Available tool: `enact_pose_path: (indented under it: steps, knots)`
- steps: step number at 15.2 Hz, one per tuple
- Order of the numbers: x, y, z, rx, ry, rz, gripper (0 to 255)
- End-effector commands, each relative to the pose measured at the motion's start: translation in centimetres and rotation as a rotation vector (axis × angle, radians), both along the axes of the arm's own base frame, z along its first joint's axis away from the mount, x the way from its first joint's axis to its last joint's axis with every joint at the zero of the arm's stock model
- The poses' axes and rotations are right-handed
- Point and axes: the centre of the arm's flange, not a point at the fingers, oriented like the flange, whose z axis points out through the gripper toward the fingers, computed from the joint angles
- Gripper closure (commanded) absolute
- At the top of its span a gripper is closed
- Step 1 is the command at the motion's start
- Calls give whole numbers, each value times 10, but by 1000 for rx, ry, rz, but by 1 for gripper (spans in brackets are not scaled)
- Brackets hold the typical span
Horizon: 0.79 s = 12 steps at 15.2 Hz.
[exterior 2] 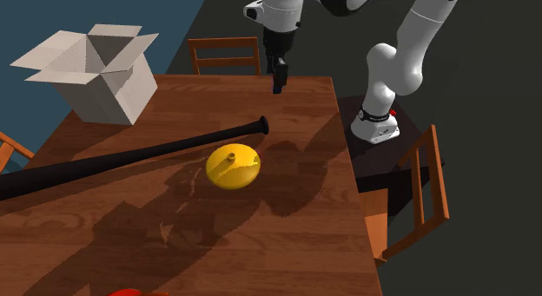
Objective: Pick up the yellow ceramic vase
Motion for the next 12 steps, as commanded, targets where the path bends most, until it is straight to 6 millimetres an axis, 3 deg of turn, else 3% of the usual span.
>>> enact_pose_path:
  steps: [1,12]
  knots:
    - [22,18,-7,1,9,-1,0]
    - [127,117,-46,4,59,0,0]
